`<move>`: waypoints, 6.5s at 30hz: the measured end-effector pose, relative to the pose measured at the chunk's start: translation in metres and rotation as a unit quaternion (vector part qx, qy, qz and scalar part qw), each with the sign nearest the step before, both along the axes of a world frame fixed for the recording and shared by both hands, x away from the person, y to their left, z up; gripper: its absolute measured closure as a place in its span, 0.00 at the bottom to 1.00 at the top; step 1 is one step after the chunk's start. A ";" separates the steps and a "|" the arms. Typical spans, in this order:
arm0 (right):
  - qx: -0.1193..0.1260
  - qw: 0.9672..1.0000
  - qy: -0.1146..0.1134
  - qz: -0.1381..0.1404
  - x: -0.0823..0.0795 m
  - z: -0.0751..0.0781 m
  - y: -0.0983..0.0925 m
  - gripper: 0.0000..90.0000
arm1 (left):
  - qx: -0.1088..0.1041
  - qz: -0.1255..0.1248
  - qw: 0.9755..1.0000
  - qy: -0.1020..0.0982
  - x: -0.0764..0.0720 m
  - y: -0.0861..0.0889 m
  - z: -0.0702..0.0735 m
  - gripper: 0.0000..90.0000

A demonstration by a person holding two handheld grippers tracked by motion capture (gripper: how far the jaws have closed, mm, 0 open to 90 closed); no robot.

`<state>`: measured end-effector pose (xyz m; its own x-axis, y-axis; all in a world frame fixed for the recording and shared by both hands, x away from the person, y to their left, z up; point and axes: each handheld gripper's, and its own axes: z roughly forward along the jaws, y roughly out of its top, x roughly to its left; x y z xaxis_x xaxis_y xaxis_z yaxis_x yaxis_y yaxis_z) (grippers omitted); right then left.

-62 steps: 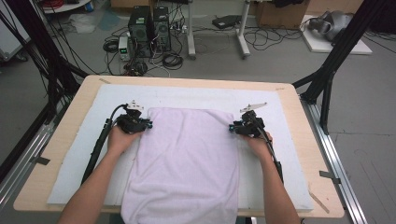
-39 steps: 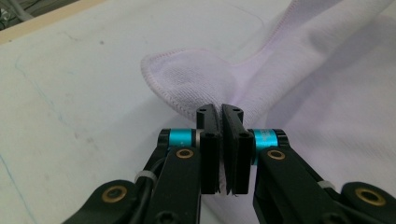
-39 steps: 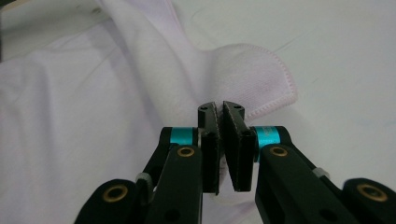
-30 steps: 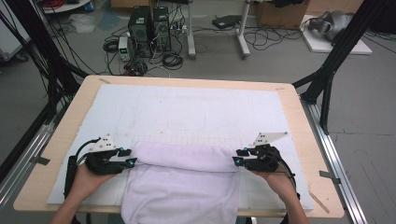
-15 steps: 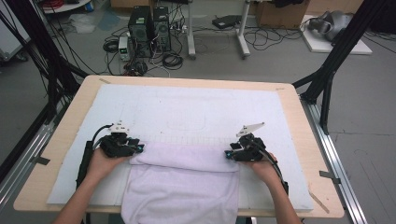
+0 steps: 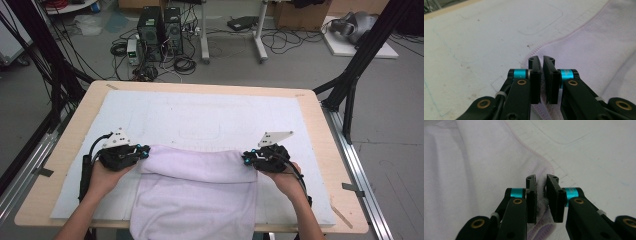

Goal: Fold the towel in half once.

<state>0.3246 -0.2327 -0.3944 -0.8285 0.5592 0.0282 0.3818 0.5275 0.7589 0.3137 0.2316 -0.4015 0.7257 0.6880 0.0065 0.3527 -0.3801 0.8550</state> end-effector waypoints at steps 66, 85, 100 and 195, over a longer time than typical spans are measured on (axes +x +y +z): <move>0.037 0.995 -0.044 0.086 -0.074 0.020 0.004 0.91 | -0.020 -0.059 0.998 0.009 -0.077 0.011 0.003 0.89; -0.028 0.999 0.020 -0.017 -0.001 -0.025 -0.015 0.57 | 0.049 0.017 0.997 0.058 0.006 -0.001 -0.034 0.51; -0.034 0.997 0.054 -0.041 0.000 -0.045 -0.013 0.67 | 0.039 -0.015 0.995 0.090 0.013 -0.007 -0.042 0.78; -0.041 0.998 0.037 -0.007 0.024 -0.044 0.000 0.72 | 0.076 -0.040 0.994 0.070 0.046 -0.032 -0.031 0.73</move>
<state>0.3482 -0.2328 -0.4384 -0.8183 0.5733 0.0421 0.4421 0.5808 0.6835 0.3602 0.1991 -0.4323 0.7788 0.6272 0.0016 0.4272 -0.5324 0.7308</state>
